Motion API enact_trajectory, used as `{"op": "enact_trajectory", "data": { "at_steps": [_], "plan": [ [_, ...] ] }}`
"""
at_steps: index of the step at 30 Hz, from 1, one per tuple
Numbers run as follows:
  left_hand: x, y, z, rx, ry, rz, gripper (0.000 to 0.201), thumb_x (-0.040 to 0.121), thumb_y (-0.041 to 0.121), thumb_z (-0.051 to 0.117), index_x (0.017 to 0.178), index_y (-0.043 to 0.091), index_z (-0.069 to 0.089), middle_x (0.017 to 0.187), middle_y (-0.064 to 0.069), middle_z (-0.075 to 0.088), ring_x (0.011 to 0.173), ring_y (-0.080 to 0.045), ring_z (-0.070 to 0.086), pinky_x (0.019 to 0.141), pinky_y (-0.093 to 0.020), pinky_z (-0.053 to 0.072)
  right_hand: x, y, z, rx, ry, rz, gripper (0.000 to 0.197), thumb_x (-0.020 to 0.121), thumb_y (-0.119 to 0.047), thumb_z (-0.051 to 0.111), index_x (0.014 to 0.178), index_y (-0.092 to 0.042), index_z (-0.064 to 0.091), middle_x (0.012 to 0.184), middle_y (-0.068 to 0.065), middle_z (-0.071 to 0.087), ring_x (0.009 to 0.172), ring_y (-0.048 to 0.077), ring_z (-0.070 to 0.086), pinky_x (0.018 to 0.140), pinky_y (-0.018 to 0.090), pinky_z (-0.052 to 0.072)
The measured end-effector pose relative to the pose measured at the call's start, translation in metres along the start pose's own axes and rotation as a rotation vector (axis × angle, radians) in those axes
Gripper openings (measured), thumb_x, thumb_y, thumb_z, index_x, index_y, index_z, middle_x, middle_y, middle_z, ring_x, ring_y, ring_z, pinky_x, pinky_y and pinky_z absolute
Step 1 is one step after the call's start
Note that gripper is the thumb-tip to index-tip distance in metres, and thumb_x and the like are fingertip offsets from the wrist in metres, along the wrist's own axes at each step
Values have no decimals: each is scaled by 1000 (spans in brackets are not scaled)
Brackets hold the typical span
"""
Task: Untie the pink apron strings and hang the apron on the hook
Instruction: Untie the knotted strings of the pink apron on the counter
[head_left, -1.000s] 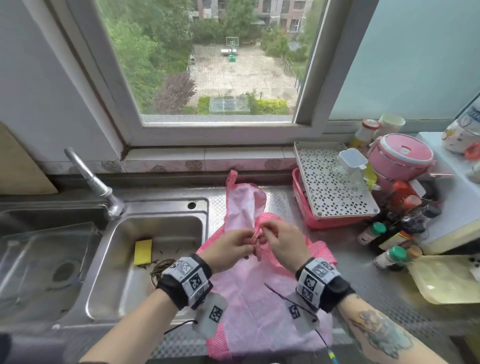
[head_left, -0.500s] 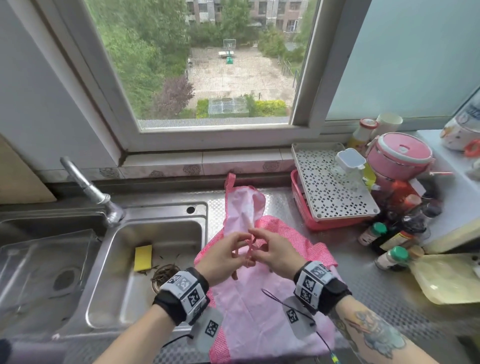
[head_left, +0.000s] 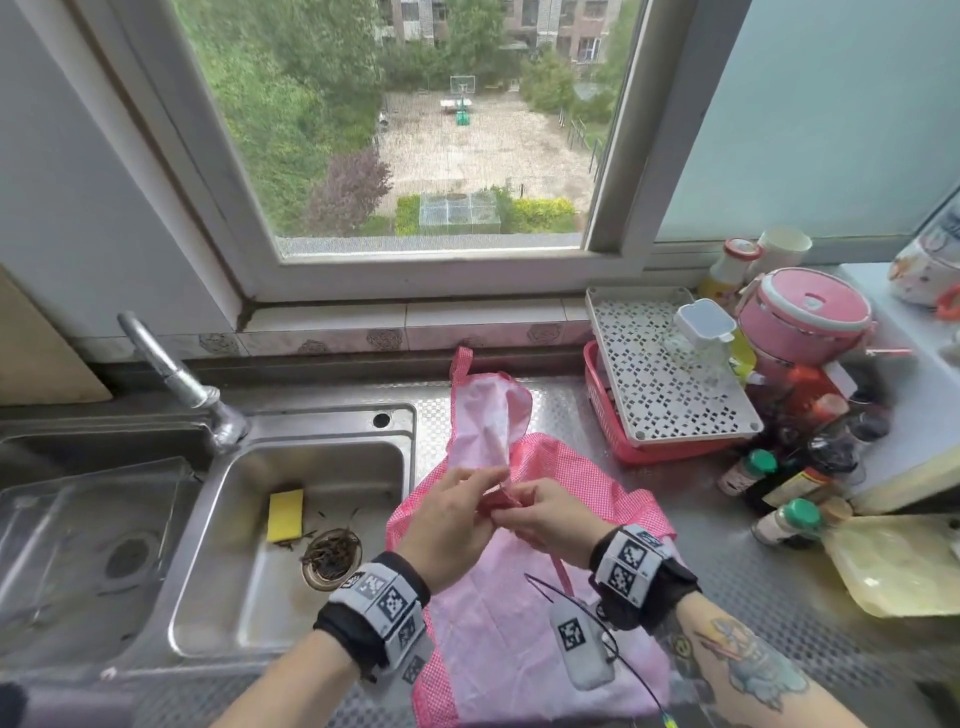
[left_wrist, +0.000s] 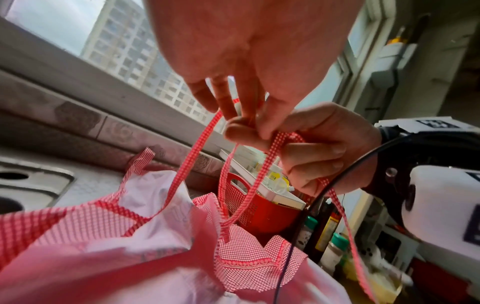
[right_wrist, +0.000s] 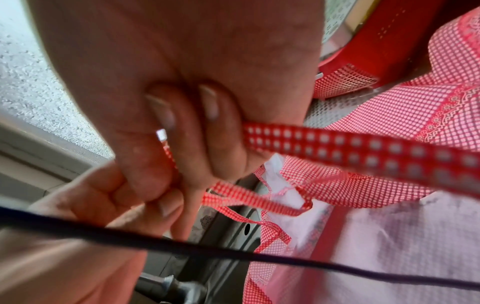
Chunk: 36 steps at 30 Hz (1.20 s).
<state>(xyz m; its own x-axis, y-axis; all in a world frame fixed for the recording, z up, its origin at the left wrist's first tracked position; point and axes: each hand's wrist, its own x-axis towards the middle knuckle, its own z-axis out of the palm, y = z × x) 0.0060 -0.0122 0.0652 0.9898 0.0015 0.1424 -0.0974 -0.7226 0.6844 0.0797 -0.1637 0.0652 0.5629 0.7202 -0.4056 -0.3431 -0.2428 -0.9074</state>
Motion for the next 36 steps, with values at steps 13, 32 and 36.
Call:
{"op": "enact_trajectory", "data": {
  "at_steps": [13, 32, 36],
  "plan": [
    [8, -13, -21, -190, -1, -276, 42, 90, 8, 52, 129, 22, 50, 79, -2, 73, 63, -10, 67, 67, -27, 58, -14, 5, 5, -683, 413, -202, 37, 78, -55, 63, 98, -23, 62, 79, -6, 66, 70, 7, 62, 60, 25, 52],
    [-15, -75, -35, 24, -564, -520, 24, 86, 35, 54, 74, 20, 69, 70, 4, 72, 64, -15, 65, 71, -35, 54, -9, 50, -57, 162, 411, 239, 15, 84, 5, 43, 84, 5, 57, 63, 17, 63, 42, 19, 53, 42, 28, 43],
    [-17, -71, -24, -73, -569, -548, 15, 90, 26, 52, 85, 20, 65, 69, 0, 65, 52, -14, 58, 52, -26, 50, -6, 55, -49, -372, 203, 351, 33, 90, -37, 60, 88, -6, 69, 51, -1, 60, 35, 8, 37, 34, 20, 29]
  ]
}}
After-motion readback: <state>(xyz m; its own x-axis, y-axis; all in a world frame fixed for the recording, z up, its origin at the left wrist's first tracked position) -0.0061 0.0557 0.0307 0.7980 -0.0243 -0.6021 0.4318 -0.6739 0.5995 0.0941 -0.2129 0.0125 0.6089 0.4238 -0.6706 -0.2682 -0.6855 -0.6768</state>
